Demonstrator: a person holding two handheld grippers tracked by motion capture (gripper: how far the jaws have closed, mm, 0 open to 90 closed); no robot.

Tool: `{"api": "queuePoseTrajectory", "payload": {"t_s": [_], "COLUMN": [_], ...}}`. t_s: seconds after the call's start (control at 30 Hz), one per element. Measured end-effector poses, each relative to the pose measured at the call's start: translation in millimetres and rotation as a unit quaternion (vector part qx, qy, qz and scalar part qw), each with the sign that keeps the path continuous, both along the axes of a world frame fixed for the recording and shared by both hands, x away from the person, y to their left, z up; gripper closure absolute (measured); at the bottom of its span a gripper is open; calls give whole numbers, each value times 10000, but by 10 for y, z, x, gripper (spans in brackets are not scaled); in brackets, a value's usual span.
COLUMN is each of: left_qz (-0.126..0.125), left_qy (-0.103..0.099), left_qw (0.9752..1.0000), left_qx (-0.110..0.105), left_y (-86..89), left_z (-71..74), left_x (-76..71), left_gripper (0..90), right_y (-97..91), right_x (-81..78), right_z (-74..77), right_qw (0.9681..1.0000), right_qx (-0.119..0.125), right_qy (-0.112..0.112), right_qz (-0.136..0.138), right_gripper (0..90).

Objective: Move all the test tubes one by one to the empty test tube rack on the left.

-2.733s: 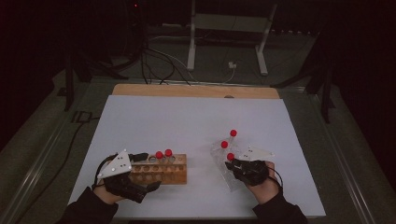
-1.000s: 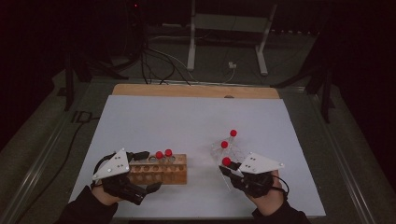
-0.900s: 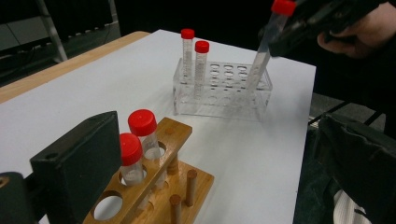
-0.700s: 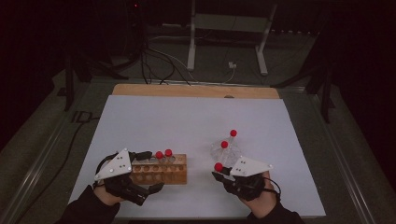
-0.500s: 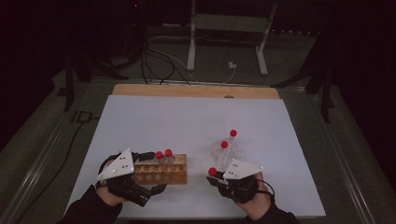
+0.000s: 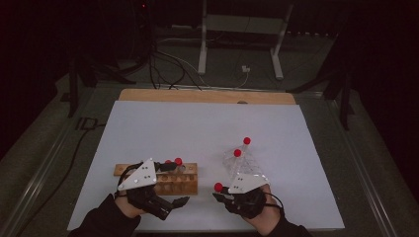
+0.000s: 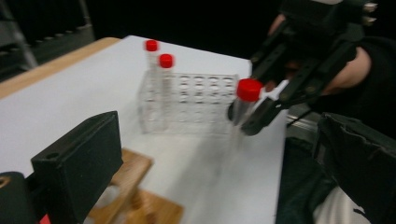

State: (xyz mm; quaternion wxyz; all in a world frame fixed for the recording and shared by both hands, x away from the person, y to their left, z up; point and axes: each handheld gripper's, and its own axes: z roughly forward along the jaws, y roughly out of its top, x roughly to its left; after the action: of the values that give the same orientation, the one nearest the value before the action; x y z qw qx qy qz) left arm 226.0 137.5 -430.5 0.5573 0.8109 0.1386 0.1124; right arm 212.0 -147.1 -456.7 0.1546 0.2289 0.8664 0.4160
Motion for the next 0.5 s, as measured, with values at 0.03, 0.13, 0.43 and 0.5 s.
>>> {"api": "queuePoseTrajectory", "payload": {"t_s": [0.03, 0.13, 0.43, 0.5], "left_qz": [-26, -149, -354, -380], "left_qy": [2, 37, 94, 108], "left_qw": [10000, 9999, 9993, 9992], "left_qx": [12, 41, 86, 98], "left_y": [-37, -144, -358, -402], "left_z": [-4, -18, -53, -64], "left_x": [1, 11, 36, 40], "left_gripper": [24, 25, 64, 68], "right_y": [0, 6, 3, 4], "right_x": [-1, -9, -12, -13], "right_z": [-1, -2, 0, 0], "right_qw": [10000, 10000, 10000, 10000], "right_qx": [3, -1, 2, 3], "right_qy": [7, 8, 1, 4], "right_qz": [2, 12, 22, 24], "right_gripper": [755, 755, 755, 755]}}
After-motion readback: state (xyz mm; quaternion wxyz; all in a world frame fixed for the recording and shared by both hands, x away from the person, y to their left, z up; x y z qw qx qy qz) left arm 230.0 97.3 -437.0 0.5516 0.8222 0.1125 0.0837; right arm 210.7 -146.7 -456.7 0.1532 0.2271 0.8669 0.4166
